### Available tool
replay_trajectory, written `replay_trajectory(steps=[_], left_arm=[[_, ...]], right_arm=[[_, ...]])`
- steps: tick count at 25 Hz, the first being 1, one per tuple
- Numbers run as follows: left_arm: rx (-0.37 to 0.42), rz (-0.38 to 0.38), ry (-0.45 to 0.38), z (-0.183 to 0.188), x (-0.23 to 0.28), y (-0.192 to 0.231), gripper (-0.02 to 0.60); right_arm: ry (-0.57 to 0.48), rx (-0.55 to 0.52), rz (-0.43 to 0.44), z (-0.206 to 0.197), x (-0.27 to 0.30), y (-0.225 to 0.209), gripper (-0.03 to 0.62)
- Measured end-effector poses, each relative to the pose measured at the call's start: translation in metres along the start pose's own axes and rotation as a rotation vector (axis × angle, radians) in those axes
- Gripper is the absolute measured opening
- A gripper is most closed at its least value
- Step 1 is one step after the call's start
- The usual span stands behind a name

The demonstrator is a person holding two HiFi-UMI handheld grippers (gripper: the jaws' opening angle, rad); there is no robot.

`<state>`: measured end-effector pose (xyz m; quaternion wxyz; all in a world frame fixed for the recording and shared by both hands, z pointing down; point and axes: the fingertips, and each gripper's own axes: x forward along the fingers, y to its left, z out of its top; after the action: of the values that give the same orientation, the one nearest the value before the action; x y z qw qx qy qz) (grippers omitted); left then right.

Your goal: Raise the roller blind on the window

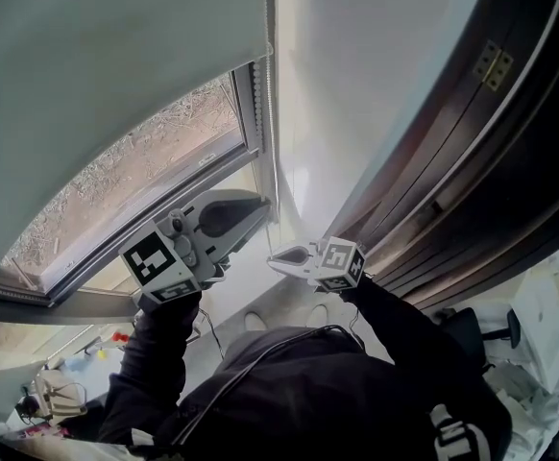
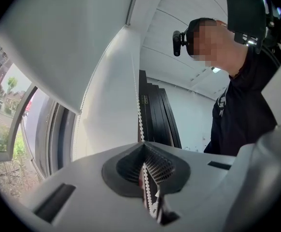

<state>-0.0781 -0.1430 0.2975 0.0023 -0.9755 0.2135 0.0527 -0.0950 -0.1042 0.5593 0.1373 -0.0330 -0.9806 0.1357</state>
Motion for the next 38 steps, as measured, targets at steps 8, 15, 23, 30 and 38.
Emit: replay_trajectory(steps=[8,15,23,30,38], left_arm=[[-0.019,0.017,-0.041,-0.01,-0.003,0.0,0.008],[-0.119,0.056,0.104,-0.106,-0.003,0.002,0.007],[-0.167,0.05,0.183,-0.231,-0.017,-0.022,0.006],[-0.187,0.067,0.129,-0.237,-0.02,-0.039,0.006],[-0.206,0.082,0.131,-0.235,-0.025,-0.051,0.006]], right_arm=[[-0.084,0.081,0.093,0.026,-0.022,-0.005,0.186],[-0.342,-0.054,0.041,0.157,-0.094,-0.003,0.203],[-0.378,-0.171,0.024,0.242,-0.102,0.027,0.2],[-0.364,-0.174,0.001,0.256,-0.093,0.03,0.111],[-0.363,-0.184,0.021,0.258,-0.09,0.038,0.008]])
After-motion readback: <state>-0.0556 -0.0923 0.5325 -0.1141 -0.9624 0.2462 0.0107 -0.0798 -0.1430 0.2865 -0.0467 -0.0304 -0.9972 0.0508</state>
